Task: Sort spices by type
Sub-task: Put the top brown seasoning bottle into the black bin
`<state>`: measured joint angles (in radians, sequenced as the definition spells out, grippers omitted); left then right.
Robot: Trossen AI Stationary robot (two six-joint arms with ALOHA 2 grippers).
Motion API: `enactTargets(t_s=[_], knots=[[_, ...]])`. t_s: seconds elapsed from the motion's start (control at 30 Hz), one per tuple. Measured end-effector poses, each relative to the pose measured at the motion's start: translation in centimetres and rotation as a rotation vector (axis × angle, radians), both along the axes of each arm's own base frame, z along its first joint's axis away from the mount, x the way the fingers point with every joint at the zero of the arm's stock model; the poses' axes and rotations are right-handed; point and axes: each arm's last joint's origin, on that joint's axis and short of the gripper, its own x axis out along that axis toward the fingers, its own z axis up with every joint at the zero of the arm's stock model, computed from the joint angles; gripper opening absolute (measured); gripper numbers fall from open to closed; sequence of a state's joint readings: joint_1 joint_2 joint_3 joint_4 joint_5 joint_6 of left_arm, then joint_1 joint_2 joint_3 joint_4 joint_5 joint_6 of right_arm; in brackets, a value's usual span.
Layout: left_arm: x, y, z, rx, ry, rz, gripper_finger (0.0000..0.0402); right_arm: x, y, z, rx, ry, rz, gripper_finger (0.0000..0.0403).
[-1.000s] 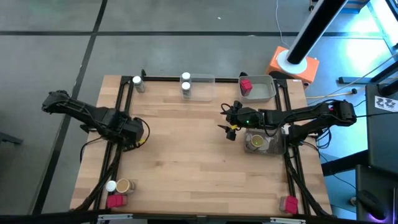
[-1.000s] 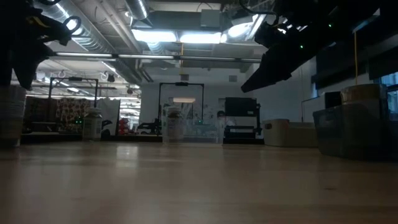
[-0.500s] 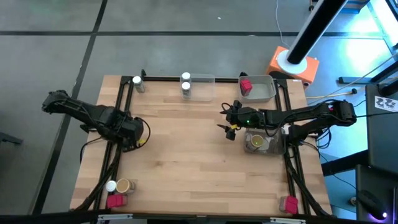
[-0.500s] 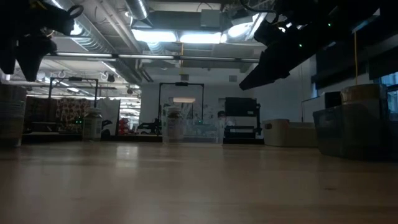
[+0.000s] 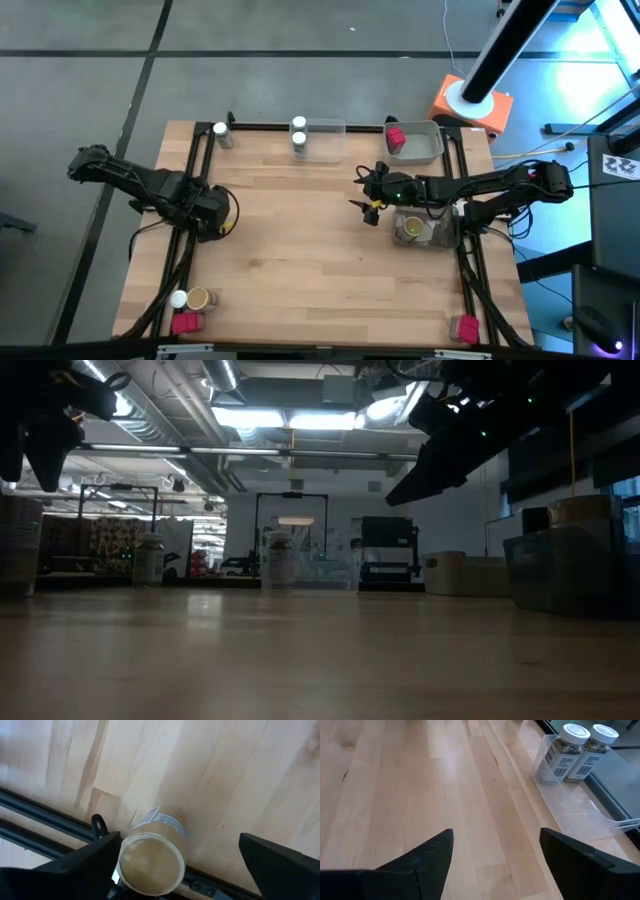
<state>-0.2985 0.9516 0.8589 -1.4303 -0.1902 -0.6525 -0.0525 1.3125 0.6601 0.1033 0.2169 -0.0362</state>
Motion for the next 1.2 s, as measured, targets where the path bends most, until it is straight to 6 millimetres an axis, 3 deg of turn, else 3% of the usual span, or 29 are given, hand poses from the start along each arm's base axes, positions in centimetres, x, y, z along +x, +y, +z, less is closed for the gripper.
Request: enactTargets(t_s=[0.53, 1.03, 1.2], knots=[[-0.5, 0.1, -1.6, 0.019, 0.072, -0.005, 0.0400, 0.0, 0.0, 0.0, 0.000, 0.001, 0.000, 0.0296], [-0.3, 0.2, -1.7, 0.057, 0.056, -0.044, 0.0400, 0.0, 0.0, 0.0, 0.000, 0.000, 0.000, 0.0296], [-0.7, 0.4, -1.8, 0.093, 0.125, -0.048, 0.0400, 0.0, 0.0, 0.0, 0.000, 0.000, 0.000, 0.0296]])
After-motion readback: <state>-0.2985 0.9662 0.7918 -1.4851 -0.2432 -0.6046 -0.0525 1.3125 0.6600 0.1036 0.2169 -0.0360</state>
